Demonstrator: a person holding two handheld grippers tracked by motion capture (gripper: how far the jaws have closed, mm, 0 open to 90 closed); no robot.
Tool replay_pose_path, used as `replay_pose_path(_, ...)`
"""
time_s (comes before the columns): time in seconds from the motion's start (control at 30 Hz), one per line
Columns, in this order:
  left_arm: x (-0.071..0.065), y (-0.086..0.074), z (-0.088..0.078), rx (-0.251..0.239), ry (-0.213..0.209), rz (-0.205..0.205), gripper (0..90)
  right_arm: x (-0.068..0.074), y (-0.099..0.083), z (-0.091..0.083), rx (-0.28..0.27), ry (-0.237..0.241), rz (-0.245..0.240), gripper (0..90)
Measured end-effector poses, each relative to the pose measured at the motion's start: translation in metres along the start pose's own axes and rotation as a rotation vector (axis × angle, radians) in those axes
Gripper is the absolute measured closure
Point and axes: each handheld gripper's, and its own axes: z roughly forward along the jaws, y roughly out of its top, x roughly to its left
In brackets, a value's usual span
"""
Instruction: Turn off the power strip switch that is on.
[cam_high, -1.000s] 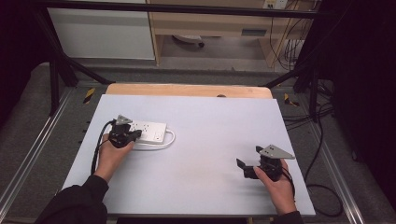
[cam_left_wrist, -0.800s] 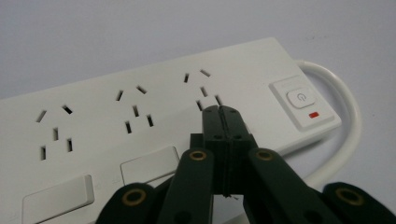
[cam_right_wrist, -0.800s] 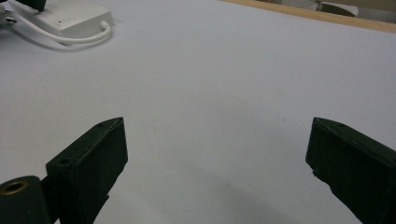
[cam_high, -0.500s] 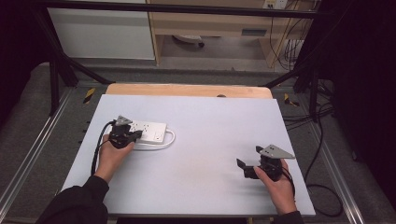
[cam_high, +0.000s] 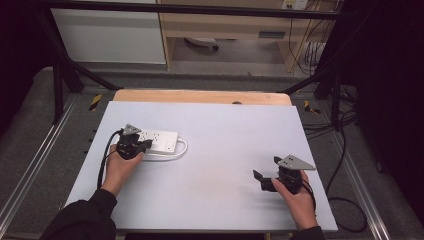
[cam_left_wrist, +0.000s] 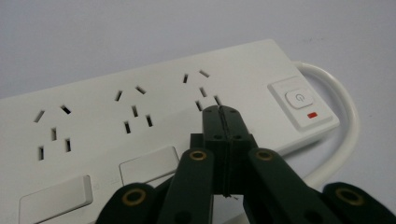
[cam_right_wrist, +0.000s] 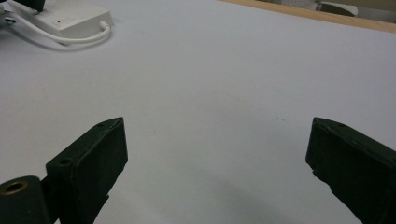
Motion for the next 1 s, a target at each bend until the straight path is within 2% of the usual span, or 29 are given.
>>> replay_pose_path(0.57, 0.0006, -0.0035, -0.0013, -0.014, -0.002, -0.008, 90.0, 0.0002, 0.0, -0.0001, 0.001, 0.001, -0.001, 5.9)
replay_pose_path(0.67, 0.0017, -0.0052, -0.0015, -0.009, 0.021, 0.003, 90.0, 0.0, -0.0001, 0.0002, 0.002, -0.001, -0.002, 5.9)
replay_pose_path(0.7, 0.0029, -0.0056, -0.002, -0.008, 0.027, -0.001, 90.0, 0.0001, -0.0001, 0.0002, 0.002, 0.0, -0.002, 5.9)
replay_pose_path(0.73, 0.0055, -0.007, -0.0028, -0.013, -0.001, -0.051, 90.0, 0.0001, 0.0, 0.0002, 0.002, 0.0, -0.002, 5.9)
replay_pose_path(0.77, 0.0058, -0.0078, -0.0034, -0.016, -0.005, -0.067, 90.0, 0.0001, -0.0001, 0.0004, 0.002, -0.001, -0.003, 5.9)
replay_pose_path(0.87, -0.0016, -0.0056, -0.0033, 0.0, 0.012, 0.019, 90.0, 0.0002, -0.0001, 0.0015, 0.006, 0.001, -0.003, 5.9)
replay_pose_path(0.9, -0.0025, -0.0045, -0.0033, 0.006, 0.022, 0.034, 90.0, 0.0002, 0.0, 0.0016, 0.006, 0.0, -0.003, 5.9)
replay_pose_path(1.0, -0.0004, -0.0013, -0.0049, -0.026, 0.029, 0.019, 90.0, 0.0002, 0.0002, 0.001, 0.004, -0.001, -0.005, 5.9)
